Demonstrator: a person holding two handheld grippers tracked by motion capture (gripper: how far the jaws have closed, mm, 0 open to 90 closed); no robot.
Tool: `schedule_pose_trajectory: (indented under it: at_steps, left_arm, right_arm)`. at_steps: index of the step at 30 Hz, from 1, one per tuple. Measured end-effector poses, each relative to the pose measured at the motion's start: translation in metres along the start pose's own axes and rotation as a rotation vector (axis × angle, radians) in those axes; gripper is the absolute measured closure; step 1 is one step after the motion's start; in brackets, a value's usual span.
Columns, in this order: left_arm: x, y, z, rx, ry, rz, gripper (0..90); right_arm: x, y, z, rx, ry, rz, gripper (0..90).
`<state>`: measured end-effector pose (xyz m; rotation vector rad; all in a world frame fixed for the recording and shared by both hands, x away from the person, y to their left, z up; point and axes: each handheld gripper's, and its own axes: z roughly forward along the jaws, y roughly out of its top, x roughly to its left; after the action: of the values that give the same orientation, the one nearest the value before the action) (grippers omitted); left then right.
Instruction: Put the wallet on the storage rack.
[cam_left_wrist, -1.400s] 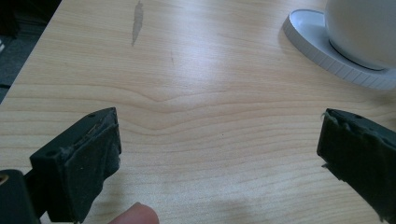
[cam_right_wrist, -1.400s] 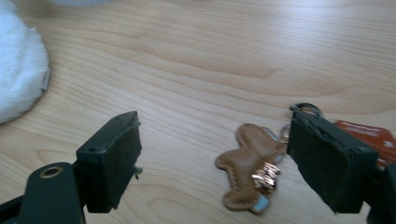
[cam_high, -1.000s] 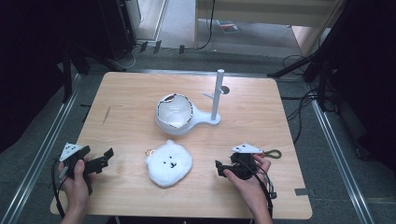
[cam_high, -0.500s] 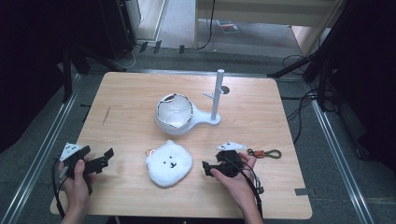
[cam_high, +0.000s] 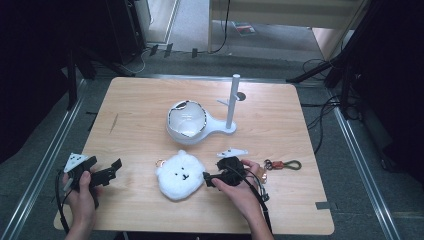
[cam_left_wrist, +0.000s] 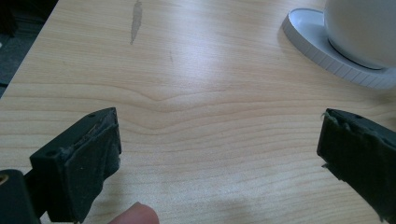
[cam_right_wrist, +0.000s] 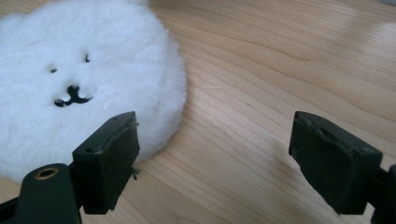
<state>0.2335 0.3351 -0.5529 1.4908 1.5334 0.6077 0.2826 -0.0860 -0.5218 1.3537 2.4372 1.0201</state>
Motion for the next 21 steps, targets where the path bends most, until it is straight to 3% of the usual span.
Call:
schedule_pose_trajectory:
  at_steps: [21]
  left_arm:
    - [0.0,0.0,0.0,0.003,-0.001,0.001,0.5]
  right_arm:
    - [0.022,0.012,0.025,0.027,0.085,-0.037,14.5]
